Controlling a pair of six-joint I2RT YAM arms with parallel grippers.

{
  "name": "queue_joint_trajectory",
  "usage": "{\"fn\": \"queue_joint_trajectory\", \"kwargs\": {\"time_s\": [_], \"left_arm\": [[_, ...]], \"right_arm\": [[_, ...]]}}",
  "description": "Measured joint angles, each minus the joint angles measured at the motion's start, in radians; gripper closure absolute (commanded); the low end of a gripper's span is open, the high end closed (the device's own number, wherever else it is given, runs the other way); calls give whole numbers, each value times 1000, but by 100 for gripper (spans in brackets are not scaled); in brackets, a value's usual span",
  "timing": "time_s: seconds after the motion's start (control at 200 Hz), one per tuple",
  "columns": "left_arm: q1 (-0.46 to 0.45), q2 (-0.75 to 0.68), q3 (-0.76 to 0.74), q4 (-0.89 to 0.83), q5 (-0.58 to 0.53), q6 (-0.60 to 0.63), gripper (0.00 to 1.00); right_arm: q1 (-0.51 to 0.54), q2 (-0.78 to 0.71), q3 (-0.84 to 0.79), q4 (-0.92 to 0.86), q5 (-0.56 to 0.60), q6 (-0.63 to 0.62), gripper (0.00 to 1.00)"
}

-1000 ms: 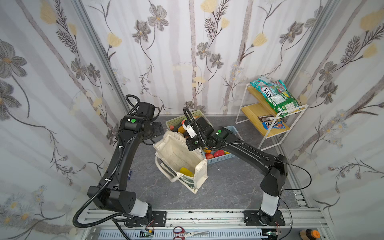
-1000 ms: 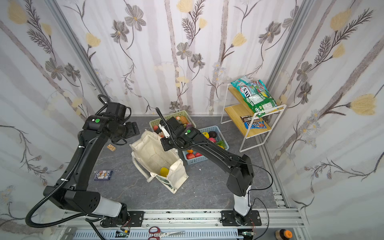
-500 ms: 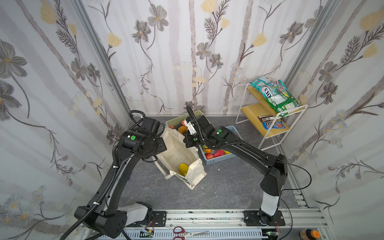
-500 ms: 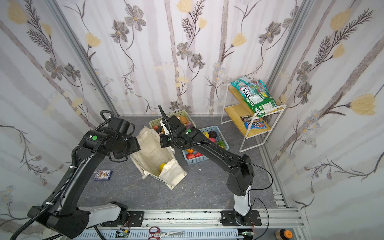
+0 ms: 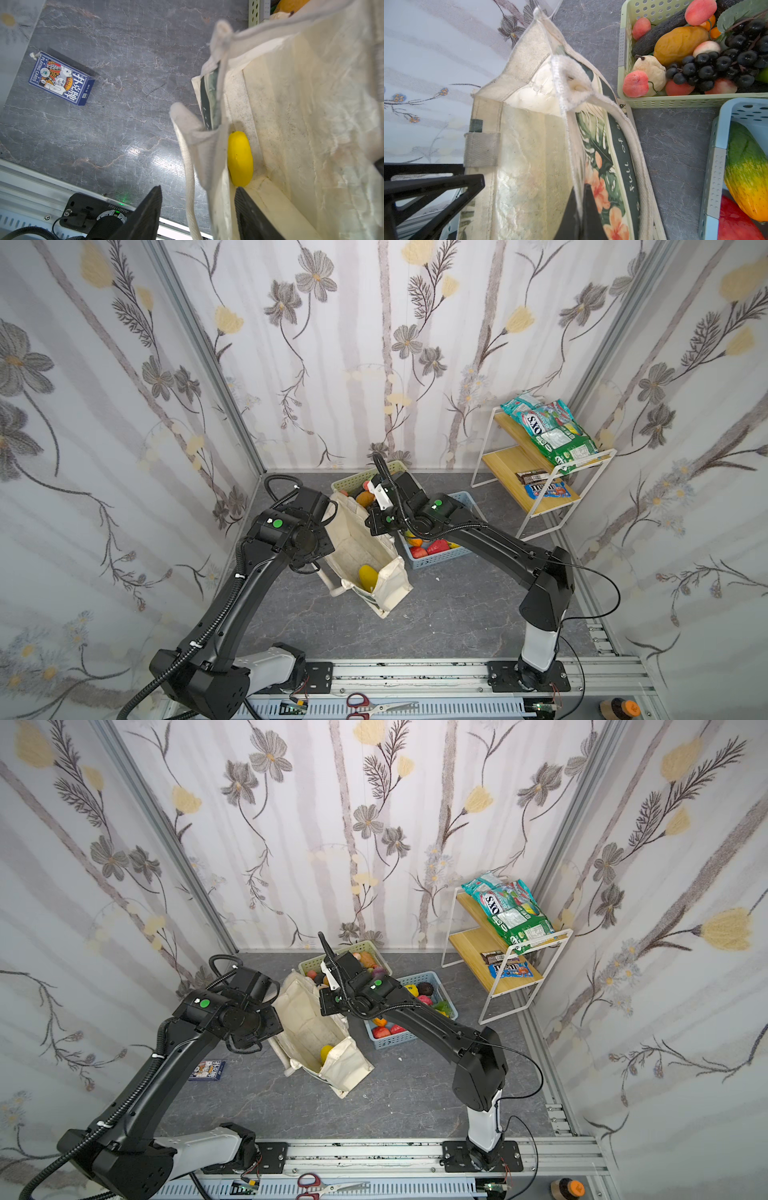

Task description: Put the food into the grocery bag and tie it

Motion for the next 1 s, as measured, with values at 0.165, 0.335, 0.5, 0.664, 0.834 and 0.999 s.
{"fn": "queue_joint_trajectory", "kwargs": {"time_s": [0.165,0.335,0.5,0.664,0.834,0.999], "left_arm": [[-9,0,-57,68,26,-35,72],[-10,-1,-58,133,32,-43,96],[6,1,-23,148,23,-38,100],[53,10,19,148,21,21,100],[129,16,39,168,69,129,100],[146,93,81,196,166,253,100]], "right_arm": [[0,-2,-16,22,-6,0,98],[0,-5,-32,37,-29,0,96],[7,-8,-38,49,-57,-3,95],[13,-14,-40,68,-84,-3,92],[26,-23,-51,85,-98,2,87],[32,-47,-100,88,-109,22,82]]}}
